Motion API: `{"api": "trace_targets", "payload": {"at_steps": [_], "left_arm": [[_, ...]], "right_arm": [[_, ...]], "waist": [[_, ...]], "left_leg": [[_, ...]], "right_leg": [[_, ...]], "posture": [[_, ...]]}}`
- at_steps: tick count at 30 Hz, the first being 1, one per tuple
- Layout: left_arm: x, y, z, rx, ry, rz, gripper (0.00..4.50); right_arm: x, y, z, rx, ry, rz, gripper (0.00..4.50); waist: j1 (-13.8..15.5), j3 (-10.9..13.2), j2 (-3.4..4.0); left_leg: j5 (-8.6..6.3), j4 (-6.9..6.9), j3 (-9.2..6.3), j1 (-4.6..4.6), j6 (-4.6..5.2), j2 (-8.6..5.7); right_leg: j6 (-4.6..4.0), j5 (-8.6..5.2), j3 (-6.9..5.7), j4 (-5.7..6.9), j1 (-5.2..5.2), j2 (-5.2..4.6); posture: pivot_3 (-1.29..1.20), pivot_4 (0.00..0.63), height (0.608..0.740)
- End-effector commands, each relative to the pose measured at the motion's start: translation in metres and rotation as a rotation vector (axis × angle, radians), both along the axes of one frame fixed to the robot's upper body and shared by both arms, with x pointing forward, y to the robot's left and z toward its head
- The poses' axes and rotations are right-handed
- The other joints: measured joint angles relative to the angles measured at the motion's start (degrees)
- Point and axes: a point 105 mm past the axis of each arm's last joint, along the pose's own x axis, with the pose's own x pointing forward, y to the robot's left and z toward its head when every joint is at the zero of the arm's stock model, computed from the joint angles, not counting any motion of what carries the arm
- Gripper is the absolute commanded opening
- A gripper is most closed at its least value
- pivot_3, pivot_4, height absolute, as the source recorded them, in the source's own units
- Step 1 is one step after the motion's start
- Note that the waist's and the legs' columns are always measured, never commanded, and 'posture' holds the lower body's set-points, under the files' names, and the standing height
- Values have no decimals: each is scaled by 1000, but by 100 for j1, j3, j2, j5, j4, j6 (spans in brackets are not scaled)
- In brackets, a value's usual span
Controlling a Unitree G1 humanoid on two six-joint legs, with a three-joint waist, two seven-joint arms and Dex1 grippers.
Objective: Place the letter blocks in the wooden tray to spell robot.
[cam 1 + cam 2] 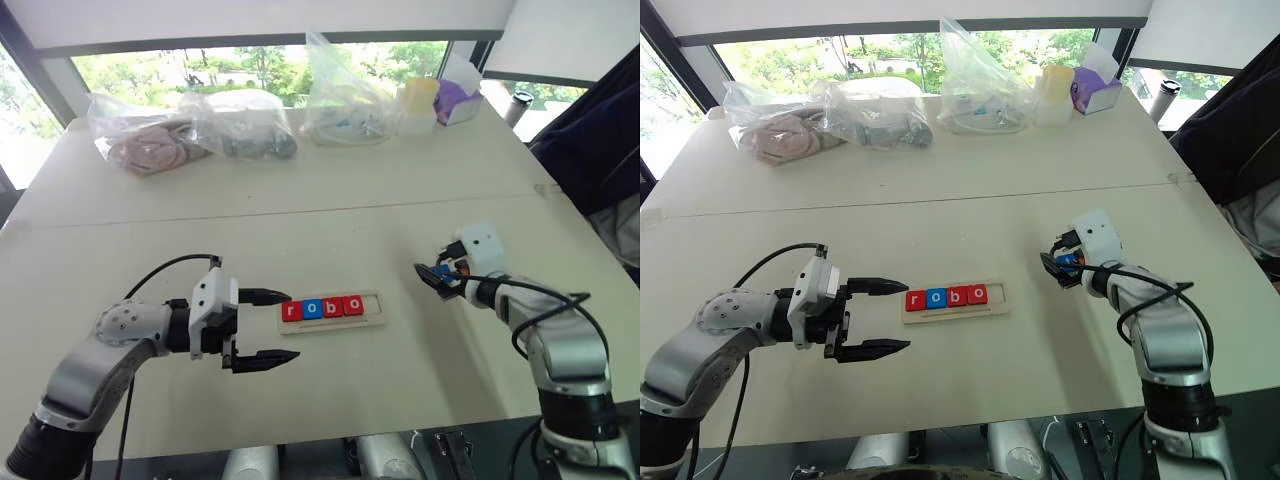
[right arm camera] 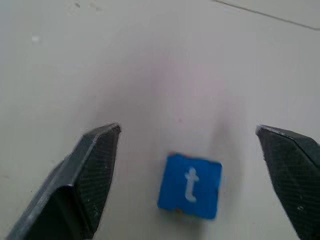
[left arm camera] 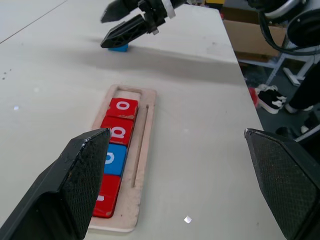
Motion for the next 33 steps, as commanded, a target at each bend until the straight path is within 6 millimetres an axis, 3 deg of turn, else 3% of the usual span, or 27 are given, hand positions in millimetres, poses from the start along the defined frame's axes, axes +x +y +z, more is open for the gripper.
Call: {"api": "trace_targets", "payload": {"at_steps": [1, 8, 11, 16, 26, 33], "left_arm": [[1, -3, 6, -5, -36, -28, 4500], [3, -4, 7, -2, -42, -28, 4500], [4, -5, 7, -4, -45, -21, 4500], [3, -4, 7, -5, -45, -13, 4500], [3, -6, 6, -11, -41, -6, 4500], [3, -6, 6, -10, -36, -14, 4500]], "right_arm": [[-2, -7, 6, -12, -27, -66, 4403], [0, -11, -5, 68, 29, -115, 4403], [1, -11, -7, 98, 42, -127, 3507], [-2, -6, -6, 129, 56, -136, 1192], [-51, 27, -23, 189, 194, -228, 1199], [-60, 34, -26, 236, 233, -289, 1199]], "waist": [[0, 0, 3], [-5, 0, 2], [-3, 0, 2], [0, -1, 1], [-2, -6, -1], [-6, -8, -4]], "left_leg": [[0, 0, 2, 0, 0, -1], [0, -1, 5, 0, 0, 0], [0, -1, 5, 0, 0, 0], [0, -2, 4, -1, 0, 0], [0, -11, -5, 1, 0, 4], [0, -11, -3, 4, 0, 5]], "right_leg": [[-3, -2, 2, 0, 0, -1], [1, 0, 3, -1, 0, -2], [1, -1, 3, -2, 0, -1], [1, -1, 3, -2, 0, -2], [5, -1, -2, -1, -1, 0], [-15, -13, -1, -2, 0, -1]], "posture": [[0, 150, 740], [0, 150, 740], [0, 150, 740], [0, 150, 740], [0, 150, 740], [0, 150, 740]]}}
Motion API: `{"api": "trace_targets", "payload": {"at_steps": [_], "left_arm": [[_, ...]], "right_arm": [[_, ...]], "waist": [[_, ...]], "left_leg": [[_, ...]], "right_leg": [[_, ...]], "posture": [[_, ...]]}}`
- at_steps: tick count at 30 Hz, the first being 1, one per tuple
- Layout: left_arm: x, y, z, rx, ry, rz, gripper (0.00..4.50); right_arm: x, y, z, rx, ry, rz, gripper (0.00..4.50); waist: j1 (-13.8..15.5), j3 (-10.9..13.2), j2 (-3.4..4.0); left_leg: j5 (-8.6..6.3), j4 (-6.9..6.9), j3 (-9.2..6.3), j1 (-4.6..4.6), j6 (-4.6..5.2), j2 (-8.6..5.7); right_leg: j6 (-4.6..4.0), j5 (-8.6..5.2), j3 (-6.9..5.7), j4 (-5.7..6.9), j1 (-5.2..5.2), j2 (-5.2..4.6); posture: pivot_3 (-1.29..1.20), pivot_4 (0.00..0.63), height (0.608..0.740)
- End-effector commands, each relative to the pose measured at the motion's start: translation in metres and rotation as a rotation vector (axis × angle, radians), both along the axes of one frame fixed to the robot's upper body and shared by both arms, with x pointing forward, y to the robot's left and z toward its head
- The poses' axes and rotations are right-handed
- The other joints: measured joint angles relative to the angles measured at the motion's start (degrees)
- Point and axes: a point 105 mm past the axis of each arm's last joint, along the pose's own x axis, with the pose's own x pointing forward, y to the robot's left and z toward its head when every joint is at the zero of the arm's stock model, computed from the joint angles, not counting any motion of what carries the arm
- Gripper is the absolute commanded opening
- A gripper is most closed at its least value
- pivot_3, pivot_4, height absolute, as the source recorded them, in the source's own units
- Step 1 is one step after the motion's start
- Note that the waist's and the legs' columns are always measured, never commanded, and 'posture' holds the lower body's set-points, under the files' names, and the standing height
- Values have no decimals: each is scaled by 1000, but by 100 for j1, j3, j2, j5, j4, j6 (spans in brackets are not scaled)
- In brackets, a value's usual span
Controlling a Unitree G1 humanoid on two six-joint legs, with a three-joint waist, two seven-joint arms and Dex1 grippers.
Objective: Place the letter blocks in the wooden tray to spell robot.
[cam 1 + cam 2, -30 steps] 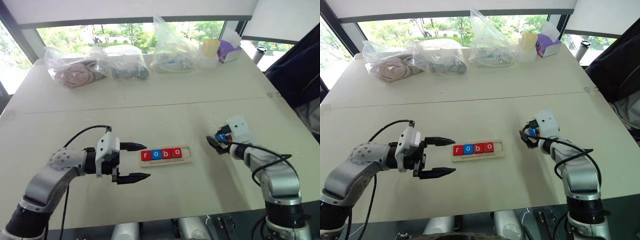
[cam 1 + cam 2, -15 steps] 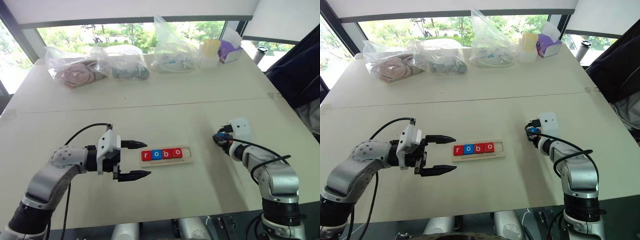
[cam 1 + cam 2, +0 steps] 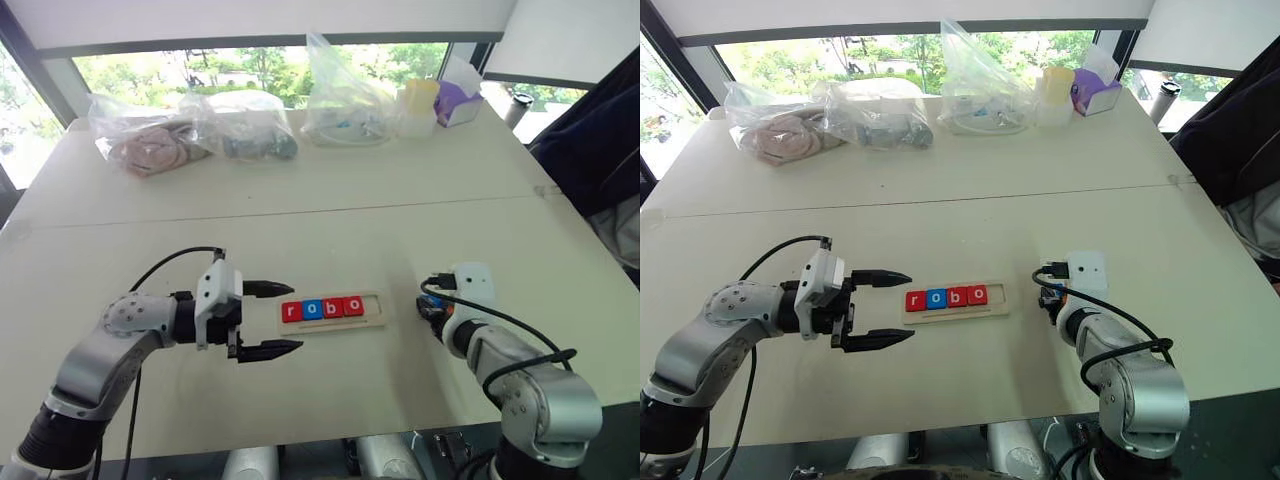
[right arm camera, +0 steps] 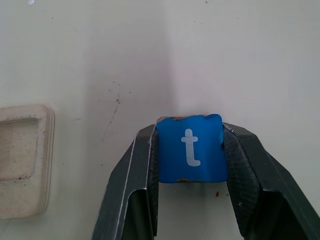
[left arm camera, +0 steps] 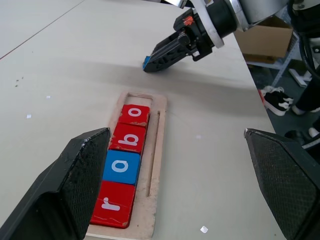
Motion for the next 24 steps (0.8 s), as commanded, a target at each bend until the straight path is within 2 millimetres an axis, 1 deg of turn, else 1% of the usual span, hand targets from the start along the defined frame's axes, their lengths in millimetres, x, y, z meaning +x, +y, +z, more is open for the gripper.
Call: {"api": "trace_targets", "payload": {"at_steps": [1, 5, 6, 7, 8, 9, 11, 12, 15, 18, 20, 24], "left_arm": [[-3, -4, 6, -8, -24, -32, 4500], [-2, -4, 6, -6, -26, -35, 4500], [-2, -4, 6, -5, -26, -35, 4500], [-1, -4, 6, -5, -26, -36, 4500], [-1, -4, 6, -5, -26, -36, 4500], [-1, -4, 6, -5, -27, -36, 4500], [-1, -4, 6, -4, -29, -36, 4500], [-1, -5, 6, -5, -30, -36, 4500], [0, -5, 6, -6, -34, -35, 4500], [0, -6, 7, -8, -36, -34, 4500], [0, -6, 7, -9, -37, -33, 4500], [1, -6, 7, -9, -38, -31, 4500]], "right_arm": [[-7, 4, -8, 25, 57, -8, 1199], [-8, 8, -8, 36, 64, 4, 1199], [-6, 7, -6, 32, 50, 15, 2237], [-4, 6, -5, 28, 40, 23, 2510], [-2, 6, -2, 10, 22, 52, 3002], [2, 4, 4, -57, -15, 122, 3549], [5, 2, 11, -182, -64, 249, 4461], [6, 2, 14, -236, -91, 316, 4461], [7, 2, 20, -281, -136, 536, 4461], [10, -4, 25, -328, -176, 683, 4461], [8, -7, 27, -331, -189, 826, 4461], [9, -17, 25, -324, -182, 950, 4461]], "waist": [[1, 0, -1], [-4, -3, -4], [-4, -3, -4], [-6, -3, -4], [-7, -3, -4], [-9, -3, -4], [4, 1, 2], [5, 1, 2], [0, 2, 0], [-6, 3, -2], [4, 4, -2], [8, 5, -5]], "left_leg": [[0, 0, 0, 0, 0, 0], [0, -2, 0, 0, 0, 0], [0, -2, 0, 0, 0, 0], [0, -2, 0, 0, 0, 0], [0, -2, 0, 1, 0, 0], [0, -2, 0, 1, 0, 0], [0, 0, 5, -1, 0, -2], [0, 1, 7, -5, 0, -4], [0, 0, 12, -8, 0, -8], [-1, -3, 11, -7, 1, -7], [-1, -3, 9, -5, 1, -6], [-1, 0, 7, -4, 1, -6]], "right_leg": [[0, 0, 0, 0, 0, 0], [0, 0, 0, -2, 0, 0], [0, -1, 0, -3, 0, 0], [0, -1, 0, -3, 0, 0], [0, -1, 0, -3, 0, 0], [0, -1, 0, -3, 0, 0], [0, -1, 1, -13, 3, -8], [1, -1, 2, -19, 4, -14], [24, -13, 4, -30, 6, -12], [27, -13, 3, -31, 6, -6], [28, -12, 2, -29, 6, -3], [28, -12, 1, -28, 9, -1]], "posture": [[0, 150, 740], [0, 150, 740], [0, 150, 740], [0, 150, 740], [0, 150, 740], [0, 150, 740], [0, 150, 740], [0, 150, 740], [0, 150, 740], [0, 150, 740], [0, 150, 740], [0, 150, 740]]}}
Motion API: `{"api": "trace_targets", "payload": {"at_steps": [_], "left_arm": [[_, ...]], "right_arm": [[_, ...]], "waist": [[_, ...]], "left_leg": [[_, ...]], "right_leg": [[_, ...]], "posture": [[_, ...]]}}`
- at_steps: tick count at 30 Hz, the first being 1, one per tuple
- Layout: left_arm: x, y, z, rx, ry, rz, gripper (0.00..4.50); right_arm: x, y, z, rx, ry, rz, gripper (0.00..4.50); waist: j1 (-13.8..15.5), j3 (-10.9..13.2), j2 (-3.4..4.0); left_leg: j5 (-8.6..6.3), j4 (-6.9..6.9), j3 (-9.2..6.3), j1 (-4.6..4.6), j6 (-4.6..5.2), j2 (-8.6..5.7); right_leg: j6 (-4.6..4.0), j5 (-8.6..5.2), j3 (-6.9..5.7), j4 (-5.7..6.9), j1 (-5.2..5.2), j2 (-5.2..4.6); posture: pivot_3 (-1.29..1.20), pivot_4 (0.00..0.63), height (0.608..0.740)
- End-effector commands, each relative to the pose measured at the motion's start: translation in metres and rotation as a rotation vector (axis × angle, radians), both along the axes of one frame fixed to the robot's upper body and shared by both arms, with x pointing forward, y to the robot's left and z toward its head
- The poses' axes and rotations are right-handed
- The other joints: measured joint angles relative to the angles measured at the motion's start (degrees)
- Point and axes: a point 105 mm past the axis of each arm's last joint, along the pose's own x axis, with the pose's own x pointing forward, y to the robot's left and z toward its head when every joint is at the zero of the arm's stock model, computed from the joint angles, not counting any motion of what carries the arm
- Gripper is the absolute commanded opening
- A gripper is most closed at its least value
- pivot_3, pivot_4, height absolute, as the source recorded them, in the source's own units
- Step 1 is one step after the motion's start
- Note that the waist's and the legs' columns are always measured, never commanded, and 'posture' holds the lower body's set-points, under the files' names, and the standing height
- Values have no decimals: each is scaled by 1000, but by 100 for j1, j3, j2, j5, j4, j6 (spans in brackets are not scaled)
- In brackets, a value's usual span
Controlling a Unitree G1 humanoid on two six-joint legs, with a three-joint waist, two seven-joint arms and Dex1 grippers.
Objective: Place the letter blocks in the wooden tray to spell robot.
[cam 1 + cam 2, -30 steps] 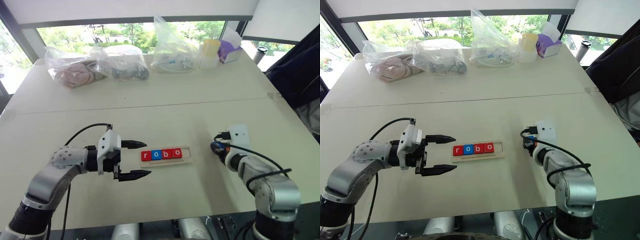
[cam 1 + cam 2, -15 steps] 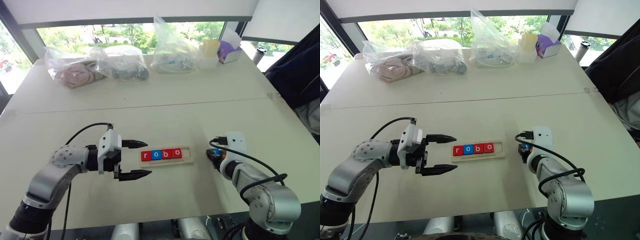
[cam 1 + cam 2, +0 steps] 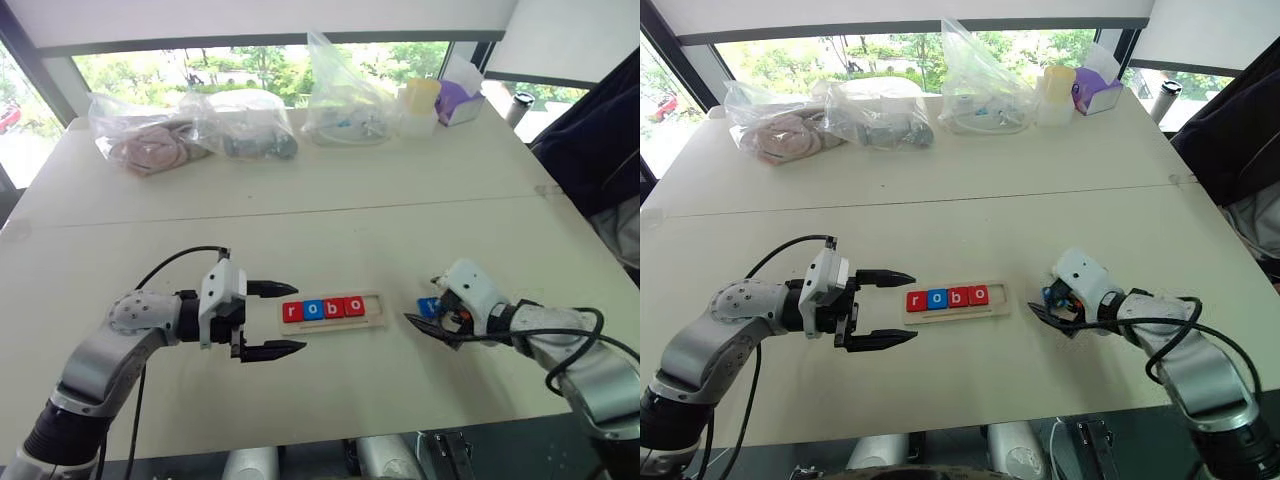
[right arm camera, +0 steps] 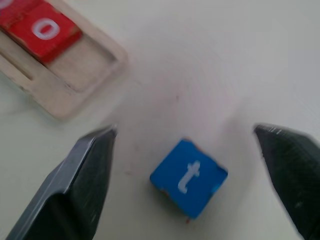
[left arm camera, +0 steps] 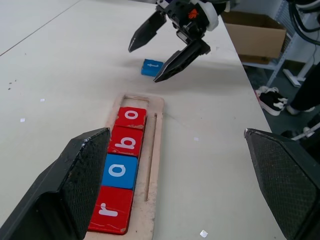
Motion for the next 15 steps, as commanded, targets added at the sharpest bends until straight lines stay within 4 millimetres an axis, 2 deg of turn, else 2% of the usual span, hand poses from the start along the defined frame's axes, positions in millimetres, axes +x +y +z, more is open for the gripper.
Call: {"api": "trace_targets", "payload": {"at_steps": [1, 7, 11, 15], "left_arm": [[0, -2, 7, -6, -40, -9, 4500], [-1, -2, 7, -7, -46, -2, 4500], [-1, -1, 7, -8, -48, 4, 4500], [-1, 0, 7, -7, -51, 14, 4500]], "right_arm": [[1, -2, 7, 26, -14, 117, 4461], [13, -28, -4, -34, 37, 244, 4461], [23, -33, -8, -43, 48, 288, 4461], [23, -37, -13, -50, 79, 331, 4461]], "waist": [[2, 0, 0], [1, 3, -1], [-5, 3, 0], [8, 3, 0]], "left_leg": [[0, 1, 0, 0, 0, 0], [0, 5, 4, 4, 0, -1], [0, 3, 4, 8, 0, -1], [0, 3, 5, 12, 0, 0]], "right_leg": [[0, 0, 0, 0, 0, 0], [-17, 12, 2, 1, 4, -2], [-19, 16, 2, 5, 5, -2], [-11, 22, 2, 8, 6, -1]], "posture": [[0, 150, 740], [0, 150, 740], [0, 150, 740], [0, 150, 740]]}}
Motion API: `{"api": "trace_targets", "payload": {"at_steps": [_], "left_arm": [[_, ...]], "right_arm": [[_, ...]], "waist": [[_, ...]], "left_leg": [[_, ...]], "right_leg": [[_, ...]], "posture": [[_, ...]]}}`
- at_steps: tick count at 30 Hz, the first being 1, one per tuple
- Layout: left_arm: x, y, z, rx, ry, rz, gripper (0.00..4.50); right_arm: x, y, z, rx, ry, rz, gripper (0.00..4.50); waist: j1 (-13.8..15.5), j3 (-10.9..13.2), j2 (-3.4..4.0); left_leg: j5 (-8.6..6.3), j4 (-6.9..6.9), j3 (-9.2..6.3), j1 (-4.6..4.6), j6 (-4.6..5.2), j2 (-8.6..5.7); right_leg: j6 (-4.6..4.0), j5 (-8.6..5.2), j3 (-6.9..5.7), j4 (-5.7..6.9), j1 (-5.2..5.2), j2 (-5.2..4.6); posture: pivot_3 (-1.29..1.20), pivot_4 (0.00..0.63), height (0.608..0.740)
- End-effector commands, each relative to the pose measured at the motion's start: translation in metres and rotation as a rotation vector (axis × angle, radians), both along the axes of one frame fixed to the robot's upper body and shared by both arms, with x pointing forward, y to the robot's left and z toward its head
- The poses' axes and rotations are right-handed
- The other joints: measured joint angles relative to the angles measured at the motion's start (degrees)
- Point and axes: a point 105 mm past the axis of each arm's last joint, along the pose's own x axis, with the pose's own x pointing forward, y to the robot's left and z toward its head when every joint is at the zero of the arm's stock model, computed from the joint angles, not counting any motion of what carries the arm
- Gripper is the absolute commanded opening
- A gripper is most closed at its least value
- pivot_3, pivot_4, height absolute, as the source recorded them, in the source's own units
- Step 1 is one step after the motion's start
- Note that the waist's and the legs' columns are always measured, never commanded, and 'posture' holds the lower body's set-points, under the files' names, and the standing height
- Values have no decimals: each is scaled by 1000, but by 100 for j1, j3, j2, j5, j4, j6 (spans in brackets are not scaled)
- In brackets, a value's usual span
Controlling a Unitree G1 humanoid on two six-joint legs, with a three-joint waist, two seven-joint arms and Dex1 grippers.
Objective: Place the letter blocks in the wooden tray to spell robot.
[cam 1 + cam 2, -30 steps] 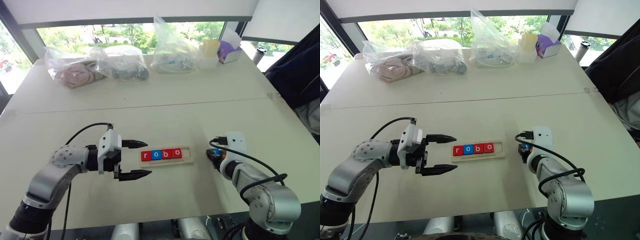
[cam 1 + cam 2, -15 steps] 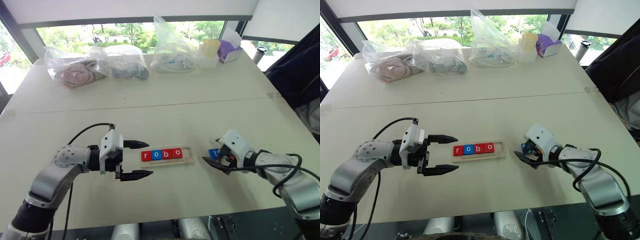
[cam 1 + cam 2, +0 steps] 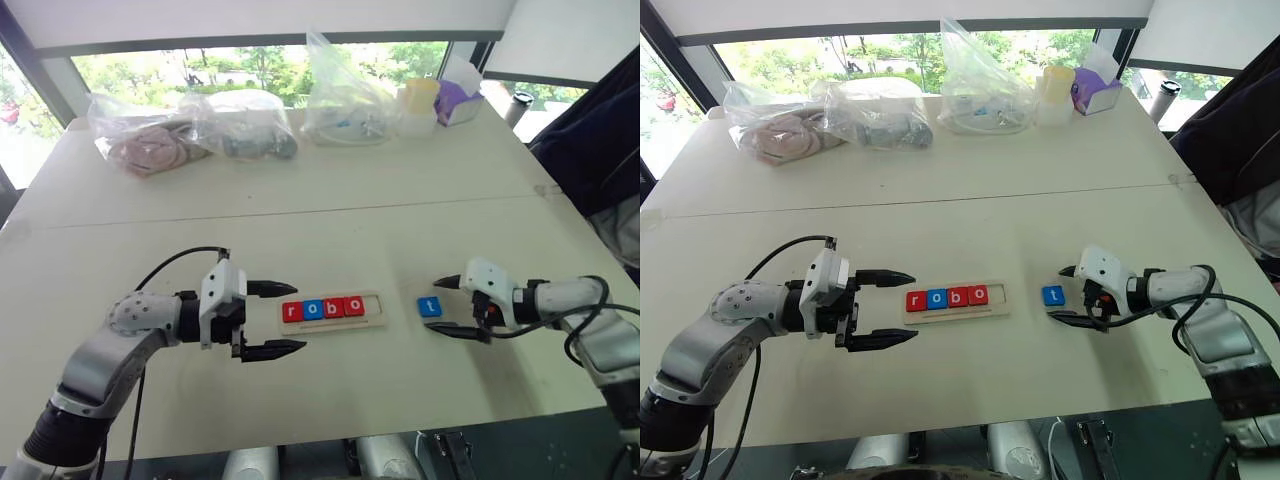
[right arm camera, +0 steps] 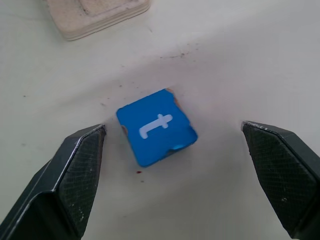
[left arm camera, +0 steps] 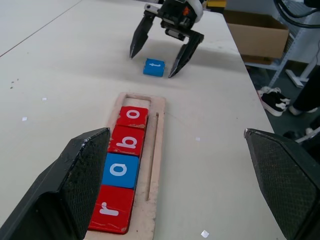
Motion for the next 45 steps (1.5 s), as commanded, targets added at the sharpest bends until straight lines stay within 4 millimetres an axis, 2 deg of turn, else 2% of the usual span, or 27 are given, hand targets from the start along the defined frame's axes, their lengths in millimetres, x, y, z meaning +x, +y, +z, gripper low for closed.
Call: {"api": "trace_targets", "payload": {"at_steps": [1, 7, 10, 14, 22, 25, 31, 45], "left_arm": [[-1, 0, 9, -4, -53, -1, 4500], [-3, 1, 8, -4, -52, 10, 4500], [-3, 1, 8, -4, -52, 12, 4500], [-3, 2, 8, -4, -51, 15, 4500], [-3, 2, 8, -3, -49, 12, 4500], [-2, 1, 7, -5, -50, 8, 4500], [-2, 1, 7, -5, -51, 11, 4500], [-6, 0, 6, -10, -49, 26, 4500]], "right_arm": [[0, 0, -1, -6, 4, 38, 4461], [1, 4, -2, -1, -4, 75, 4461], [-1, 8, -3, 6, -11, 99, 3613], [0, 16, 2, 32, -32, 113, 1605], [3, 41, 22, 44, -73, 187, 1605], [2, 64, 29, 49, -74, 268, 1605], [3, 80, 26, 30, -52, 330, 1605], [8, 88, 17, -4, -39, 366, 1605]], "waist": [[12, 0, 0], [5, 0, 0], [0, 0, 0], [-3, 0, 0], [0, 2, 4], [-2, 2, 4], [20, 3, 4], [6, 3, 5]], "left_leg": [[0, 0, -2, 0, 0, 0], [0, 2, -1, 12, 0, 0], [0, -1, -1, 20, 0, 0], [0, 0, 1, 23, 0, 1], [0, 0, 1, 23, 0, 2], [0, 0, 1, 23, 0, 2], [0, -1, -2, 19, 0, 2], [0, 0, 0, 22, 0, 2]], "right_leg": [[1, 0, 0, 1, 2, 0], [0, 0, 1, 2, 14, -1], [0, 0, 1, 3, 20, 0], [0, 1, 1, 5, 21, 0], [1, 2, 1, 7, 21, 0], [0, 2, 1, 7, 21, -1], [2, 1, -2, 5, 21, -3], [0, 1, -1, 6, 20, -4]], "posture": [[0, 150, 740], [0, 150, 740], [0, 150, 740], [0, 150, 740], [0, 150, 740], [0, 150, 740], [0, 150, 740], [0, 150, 740]]}}
